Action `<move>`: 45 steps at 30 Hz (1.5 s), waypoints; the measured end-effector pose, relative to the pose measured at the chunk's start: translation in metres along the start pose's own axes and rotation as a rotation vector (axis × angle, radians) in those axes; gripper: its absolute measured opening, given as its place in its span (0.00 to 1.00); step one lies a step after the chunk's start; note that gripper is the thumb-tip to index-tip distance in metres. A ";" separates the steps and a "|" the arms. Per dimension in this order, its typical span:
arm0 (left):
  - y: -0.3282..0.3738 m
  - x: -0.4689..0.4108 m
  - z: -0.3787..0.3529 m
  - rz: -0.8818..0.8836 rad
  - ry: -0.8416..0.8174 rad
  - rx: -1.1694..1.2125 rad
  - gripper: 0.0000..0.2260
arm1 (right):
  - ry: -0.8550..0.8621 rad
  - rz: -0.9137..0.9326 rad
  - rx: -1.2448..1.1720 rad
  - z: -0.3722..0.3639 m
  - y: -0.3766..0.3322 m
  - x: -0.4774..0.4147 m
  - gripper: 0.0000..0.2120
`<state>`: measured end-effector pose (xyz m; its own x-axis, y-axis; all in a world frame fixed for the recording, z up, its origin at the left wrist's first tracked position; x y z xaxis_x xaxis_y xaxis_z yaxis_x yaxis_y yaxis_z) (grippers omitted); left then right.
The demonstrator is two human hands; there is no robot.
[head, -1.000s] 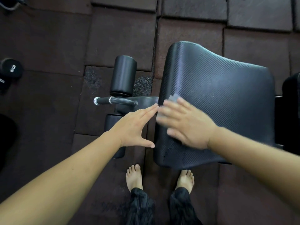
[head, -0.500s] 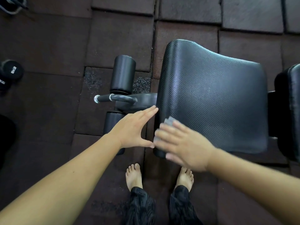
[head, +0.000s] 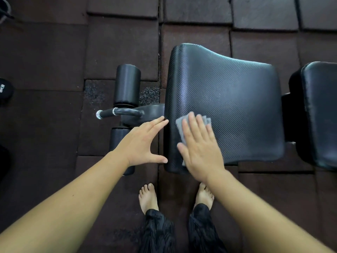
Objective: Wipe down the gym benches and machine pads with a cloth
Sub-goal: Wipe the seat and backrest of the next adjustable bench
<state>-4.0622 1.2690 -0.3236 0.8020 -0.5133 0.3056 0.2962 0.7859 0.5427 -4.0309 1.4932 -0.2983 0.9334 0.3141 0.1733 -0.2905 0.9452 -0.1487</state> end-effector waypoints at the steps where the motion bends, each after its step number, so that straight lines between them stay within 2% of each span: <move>1: 0.001 0.000 0.001 0.005 -0.004 0.002 0.57 | -0.010 0.037 0.007 -0.003 -0.001 0.011 0.33; 3: 0.002 -0.001 0.002 0.017 -0.017 -0.002 0.58 | 0.016 0.061 -0.006 -0.004 0.019 0.016 0.32; 4: 0.003 -0.001 0.003 0.023 -0.026 -0.005 0.58 | 0.037 0.000 -0.009 -0.004 0.038 0.015 0.32; 7: 0.006 -0.001 0.006 0.028 -0.041 -0.017 0.58 | 0.056 -0.344 -0.029 0.003 0.099 0.015 0.33; 10: 0.008 -0.001 0.006 0.029 -0.046 -0.021 0.58 | 0.104 -0.538 -0.057 0.006 0.080 0.009 0.36; 12: 0.007 -0.002 0.007 0.034 -0.050 -0.021 0.59 | 0.114 -0.475 -0.051 0.002 0.026 -0.001 0.36; 14: 0.007 -0.003 0.007 0.038 -0.053 -0.021 0.59 | 0.079 -0.316 -0.056 -0.004 -0.015 -0.005 0.35; 16: 0.008 -0.003 0.008 0.041 -0.058 -0.027 0.58 | 0.051 -0.164 -0.060 -0.006 -0.010 -0.003 0.34; 18: 0.008 -0.003 0.009 0.044 -0.066 -0.028 0.59 | 0.061 -0.092 -0.030 -0.007 0.033 0.006 0.33; 21: 0.008 -0.004 0.009 0.038 -0.065 -0.028 0.59 | 0.071 -0.279 -0.044 -0.001 0.095 0.023 0.34; 24: 0.007 -0.004 0.008 0.035 -0.065 -0.020 0.59 | 0.102 -0.458 -0.058 0.000 0.067 0.022 0.35; 26: 0.006 -0.004 0.007 0.030 -0.060 -0.009 0.58 | 0.118 -0.421 -0.077 -0.004 0.017 0.017 0.36; 30: 0.004 -0.005 0.005 0.032 -0.027 0.012 0.55 | 0.077 -0.227 -0.091 -0.016 -0.057 0.011 0.34; 34: 0.004 -0.006 0.006 0.059 -0.055 0.002 0.59 | 0.085 -0.079 -0.075 -0.013 -0.033 0.010 0.32; 37: 0.005 -0.009 0.010 0.054 -0.071 -0.015 0.61 | 0.098 -0.241 0.026 -0.007 0.056 0.025 0.32; 40: 0.006 -0.010 0.012 0.047 -0.063 -0.020 0.60 | 0.103 -0.496 -0.038 0.005 0.130 0.031 0.33; 43: 0.006 -0.010 0.012 0.050 -0.059 -0.015 0.60 | 0.157 -0.580 -0.052 0.008 0.103 0.004 0.36; 45: 0.004 -0.010 0.011 0.054 -0.064 -0.008 0.60 | 0.132 -0.450 -0.050 0.003 0.062 -0.008 0.36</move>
<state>-4.0750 1.2739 -0.3154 0.7823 -0.4908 0.3835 0.2580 0.8158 0.5177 -4.0577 1.5497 -0.3056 0.9839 -0.1430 0.1069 0.1568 0.9785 -0.1343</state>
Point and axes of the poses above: each hand's wrist, its own x-axis away from the middle knuckle, its own z-axis out of the back of the hand, y = z × x, the point moved 2 cm from there along -x, towards the middle knuckle, and after that the axes turned 1 degree about x, right-handed, at the moved point
